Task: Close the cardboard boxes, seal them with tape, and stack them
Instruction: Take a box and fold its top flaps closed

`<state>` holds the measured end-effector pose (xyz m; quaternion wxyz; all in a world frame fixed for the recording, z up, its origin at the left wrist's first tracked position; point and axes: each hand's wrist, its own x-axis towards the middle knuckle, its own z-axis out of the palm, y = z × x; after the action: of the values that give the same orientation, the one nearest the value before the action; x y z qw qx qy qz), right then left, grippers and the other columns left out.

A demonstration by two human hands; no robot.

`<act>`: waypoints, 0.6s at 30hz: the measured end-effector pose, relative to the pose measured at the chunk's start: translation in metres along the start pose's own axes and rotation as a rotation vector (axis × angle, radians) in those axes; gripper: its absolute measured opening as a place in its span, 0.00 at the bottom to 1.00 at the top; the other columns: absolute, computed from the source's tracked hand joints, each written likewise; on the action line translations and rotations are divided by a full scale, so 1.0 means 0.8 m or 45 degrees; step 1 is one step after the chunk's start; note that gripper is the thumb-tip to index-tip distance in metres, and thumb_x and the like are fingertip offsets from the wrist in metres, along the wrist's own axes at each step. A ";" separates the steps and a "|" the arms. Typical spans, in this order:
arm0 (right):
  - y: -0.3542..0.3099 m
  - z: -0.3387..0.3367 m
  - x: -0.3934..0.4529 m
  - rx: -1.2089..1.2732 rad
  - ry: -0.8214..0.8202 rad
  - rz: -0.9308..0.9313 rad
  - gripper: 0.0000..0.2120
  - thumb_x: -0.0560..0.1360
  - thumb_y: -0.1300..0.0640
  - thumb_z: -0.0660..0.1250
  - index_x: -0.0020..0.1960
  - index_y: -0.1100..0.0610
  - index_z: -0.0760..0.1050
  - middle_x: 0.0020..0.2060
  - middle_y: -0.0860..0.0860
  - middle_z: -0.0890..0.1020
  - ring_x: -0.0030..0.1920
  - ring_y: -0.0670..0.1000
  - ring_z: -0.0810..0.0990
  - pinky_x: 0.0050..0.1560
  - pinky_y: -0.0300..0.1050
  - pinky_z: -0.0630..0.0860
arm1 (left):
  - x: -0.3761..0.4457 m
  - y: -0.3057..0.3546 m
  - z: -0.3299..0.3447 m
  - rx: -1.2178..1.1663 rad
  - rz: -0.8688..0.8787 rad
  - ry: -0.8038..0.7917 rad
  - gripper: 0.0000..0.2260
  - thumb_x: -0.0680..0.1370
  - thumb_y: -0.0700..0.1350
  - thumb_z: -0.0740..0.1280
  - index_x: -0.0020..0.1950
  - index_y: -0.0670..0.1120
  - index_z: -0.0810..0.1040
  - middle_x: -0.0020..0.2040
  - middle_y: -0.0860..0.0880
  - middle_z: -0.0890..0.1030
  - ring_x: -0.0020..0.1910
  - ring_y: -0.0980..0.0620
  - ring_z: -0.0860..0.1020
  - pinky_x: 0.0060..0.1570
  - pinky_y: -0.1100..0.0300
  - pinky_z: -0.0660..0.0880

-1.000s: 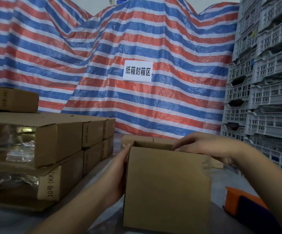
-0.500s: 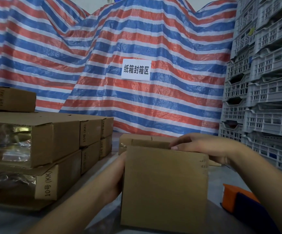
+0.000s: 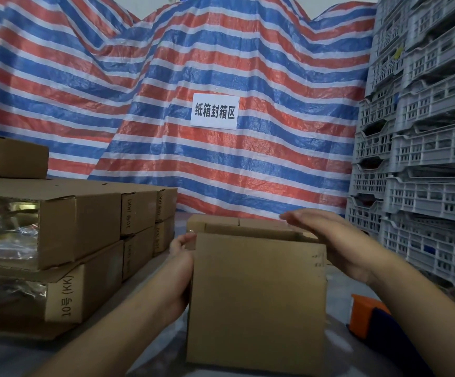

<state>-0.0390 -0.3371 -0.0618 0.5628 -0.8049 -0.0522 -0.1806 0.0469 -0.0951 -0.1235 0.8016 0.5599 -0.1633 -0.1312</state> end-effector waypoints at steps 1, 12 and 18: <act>0.012 -0.001 -0.003 0.192 0.138 -0.018 0.16 0.73 0.44 0.67 0.53 0.52 0.86 0.54 0.50 0.86 0.59 0.49 0.83 0.53 0.45 0.75 | 0.000 0.000 -0.001 -0.005 0.038 0.011 0.21 0.75 0.37 0.70 0.63 0.54 0.71 0.40 0.42 0.85 0.33 0.45 0.83 0.30 0.55 0.79; 0.071 0.035 -0.037 0.819 0.160 0.176 0.17 0.79 0.47 0.63 0.46 0.56 0.86 0.37 0.54 0.84 0.38 0.53 0.85 0.41 0.47 0.81 | 0.003 -0.001 -0.009 0.124 0.159 -0.222 0.10 0.79 0.44 0.67 0.55 0.57 0.83 0.46 0.42 0.86 0.40 0.47 0.84 0.35 0.56 0.79; 0.072 0.042 -0.036 0.797 0.170 0.222 0.11 0.66 0.49 0.71 0.37 0.57 0.85 0.29 0.52 0.82 0.29 0.50 0.82 0.29 0.42 0.79 | 0.004 -0.002 -0.010 0.106 0.149 -0.238 0.10 0.78 0.45 0.68 0.53 0.58 0.83 0.45 0.43 0.86 0.39 0.48 0.84 0.34 0.56 0.79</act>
<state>-0.0412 -0.3236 -0.1327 0.7983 -0.5807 0.0009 -0.1593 0.0529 -0.0902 -0.1268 0.7653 0.5675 -0.2752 -0.1290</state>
